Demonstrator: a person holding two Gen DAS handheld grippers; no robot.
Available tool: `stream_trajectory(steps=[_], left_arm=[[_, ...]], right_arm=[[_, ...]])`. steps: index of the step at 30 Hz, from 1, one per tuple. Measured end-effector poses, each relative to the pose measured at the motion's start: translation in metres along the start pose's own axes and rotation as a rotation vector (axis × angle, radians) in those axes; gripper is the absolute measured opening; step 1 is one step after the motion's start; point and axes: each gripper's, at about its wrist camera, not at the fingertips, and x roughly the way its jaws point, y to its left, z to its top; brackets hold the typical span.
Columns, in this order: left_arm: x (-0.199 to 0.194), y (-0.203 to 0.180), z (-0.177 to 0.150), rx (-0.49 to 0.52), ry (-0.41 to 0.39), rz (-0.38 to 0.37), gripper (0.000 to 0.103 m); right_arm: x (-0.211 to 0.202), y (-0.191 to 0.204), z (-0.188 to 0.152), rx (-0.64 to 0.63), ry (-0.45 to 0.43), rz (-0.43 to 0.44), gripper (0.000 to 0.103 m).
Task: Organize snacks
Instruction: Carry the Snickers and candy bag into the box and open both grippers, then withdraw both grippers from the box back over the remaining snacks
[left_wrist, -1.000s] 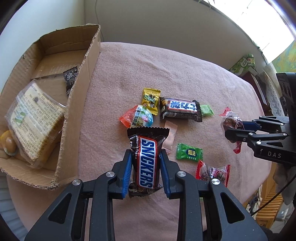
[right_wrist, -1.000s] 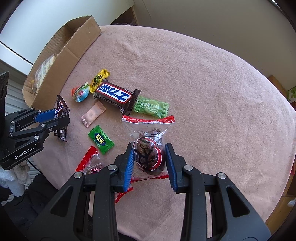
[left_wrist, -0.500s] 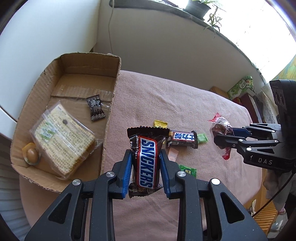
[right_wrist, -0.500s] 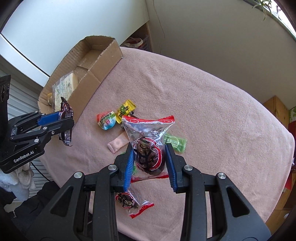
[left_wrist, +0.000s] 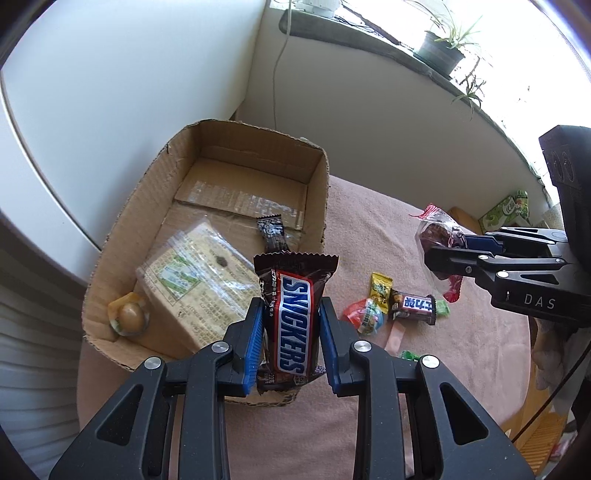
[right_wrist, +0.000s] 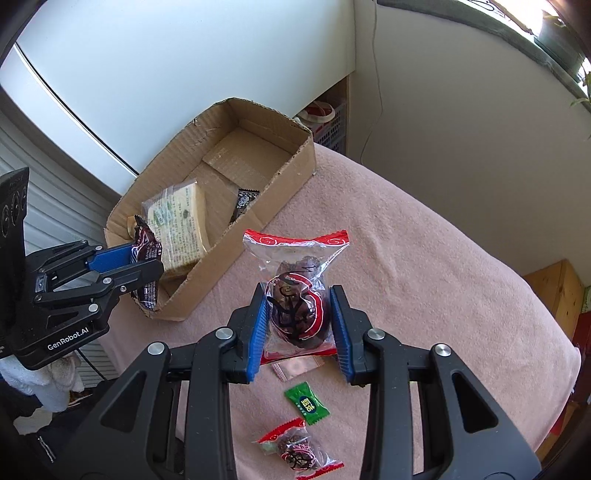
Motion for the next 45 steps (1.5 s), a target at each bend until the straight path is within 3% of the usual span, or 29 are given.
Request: stream_trajectory(steps=[17,34,35,36,38,41,45], left_arm=[[0.003,0.056,0.001,-0.089,-0.002,0.074,0.027],[0.005,0.062,0.003,-0.09,-0.003,0.079,0.028],[0.004,0.061,0.003,-0.088,-0.003,0.083,0.029],[0.004,0.06,0.003,-0.088,-0.003,0.091,0.04],[0.002,0.059,0.004,-0.091,-0.014,0.092,0.048],[0.0,0.058,0.005,-0.087,-0.022,0.088,0.048],[-0.004,0.054,0.006,-0.08,-0.032,0.083,0.048]], right_arm=[[0.052,0.067,0.061,-0.125,0.035,0.029,0.034],[0.074,0.086,0.075,-0.159,0.053,0.04,0.034],[0.073,0.086,0.075,-0.16,0.052,0.04,0.034],[0.072,0.086,0.075,-0.16,0.051,0.04,0.035],[0.07,0.086,0.074,-0.161,0.045,0.039,0.038],[0.065,0.085,0.073,-0.159,0.031,0.032,0.051],[0.053,0.08,0.07,-0.151,0.02,0.033,0.052]])
